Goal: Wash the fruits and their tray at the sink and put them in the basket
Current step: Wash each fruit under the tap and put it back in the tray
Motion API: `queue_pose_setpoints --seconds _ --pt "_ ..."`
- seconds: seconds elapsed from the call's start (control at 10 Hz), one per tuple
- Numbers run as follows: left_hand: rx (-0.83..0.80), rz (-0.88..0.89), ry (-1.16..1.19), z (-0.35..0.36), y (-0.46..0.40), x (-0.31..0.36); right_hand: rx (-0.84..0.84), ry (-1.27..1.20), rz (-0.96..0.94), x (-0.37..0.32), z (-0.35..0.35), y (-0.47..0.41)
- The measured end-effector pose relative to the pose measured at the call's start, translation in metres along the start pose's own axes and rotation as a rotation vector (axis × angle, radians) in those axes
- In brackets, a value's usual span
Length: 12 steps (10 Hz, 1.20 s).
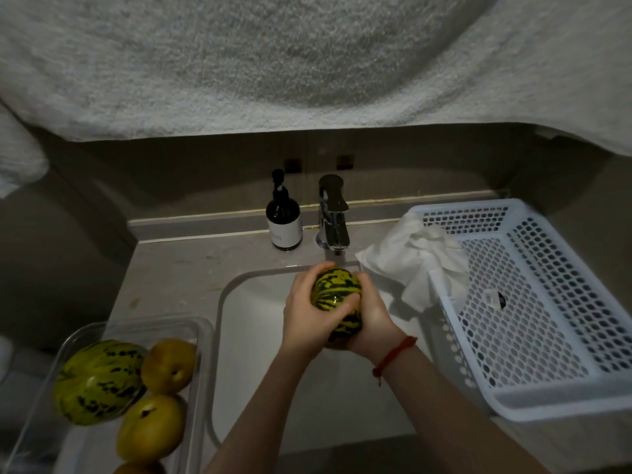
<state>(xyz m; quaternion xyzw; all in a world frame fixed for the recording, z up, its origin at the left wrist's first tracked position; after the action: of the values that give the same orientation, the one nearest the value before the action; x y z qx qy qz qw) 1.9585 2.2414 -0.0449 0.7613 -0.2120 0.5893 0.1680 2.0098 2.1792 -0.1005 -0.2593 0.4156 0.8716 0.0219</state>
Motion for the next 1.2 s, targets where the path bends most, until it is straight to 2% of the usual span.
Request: queue_pose_setpoints --seconds 0.1,0.2,0.3,0.4,0.5,0.6,0.7,0.8,0.9,1.0,1.1,1.2 --pt "-0.044 -0.105 0.211 0.006 -0.001 -0.012 0.187 0.198 -0.425 -0.031 -0.013 0.006" --pt "-0.2 -0.558 0.964 0.037 0.01 -0.04 0.236 1.063 -1.507 -0.06 0.035 0.076" --pt "-0.258 -0.749 1.28 0.05 0.019 -0.047 -0.099 1.614 -1.894 -0.03 0.064 0.089" --pt "-0.28 -0.796 1.277 0.053 0.022 -0.056 -0.046 1.618 -1.793 -0.04 0.058 0.08" --pt "-0.327 -0.935 1.245 0.061 0.031 -0.059 0.233 1.084 -1.399 -0.064 0.025 0.065" --pt "-0.297 -0.976 1.178 0.062 0.034 -0.065 0.323 0.527 -0.844 -0.053 -0.016 0.027" --pt "-0.269 -0.964 1.184 0.057 0.032 -0.067 0.29 0.827 -1.021 -0.054 -0.001 0.043" --pt "-0.271 -0.892 1.15 0.051 0.023 -0.069 0.193 1.167 -1.382 -0.058 0.028 0.074" --pt "-0.309 -0.87 1.114 0.049 0.02 -0.07 0.038 1.527 -1.667 -0.055 0.048 0.083" --pt "-0.39 -0.845 1.089 0.054 0.027 -0.066 -0.101 1.669 -1.612 -0.052 0.054 0.071" --pt "-0.424 -0.831 1.097 0.063 0.031 -0.059 0.095 1.363 -1.248 -0.07 0.035 0.05" --pt "-0.42 -0.859 1.144 0.069 0.031 -0.058 0.387 1.097 -1.153 -0.067 0.009 0.048"
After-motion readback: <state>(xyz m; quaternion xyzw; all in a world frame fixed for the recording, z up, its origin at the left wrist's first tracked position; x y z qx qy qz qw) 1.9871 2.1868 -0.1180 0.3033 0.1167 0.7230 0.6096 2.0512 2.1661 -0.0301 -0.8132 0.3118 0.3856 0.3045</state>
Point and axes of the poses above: each hand's wrist, its own y-axis away from the middle knuckle, its own z-axis out of the palm, x = y × z, the point moved 9 cm from there along -y, towards the middle knuckle, and after that the axes turned 2 degrees about -z, right-handed, at the moved point
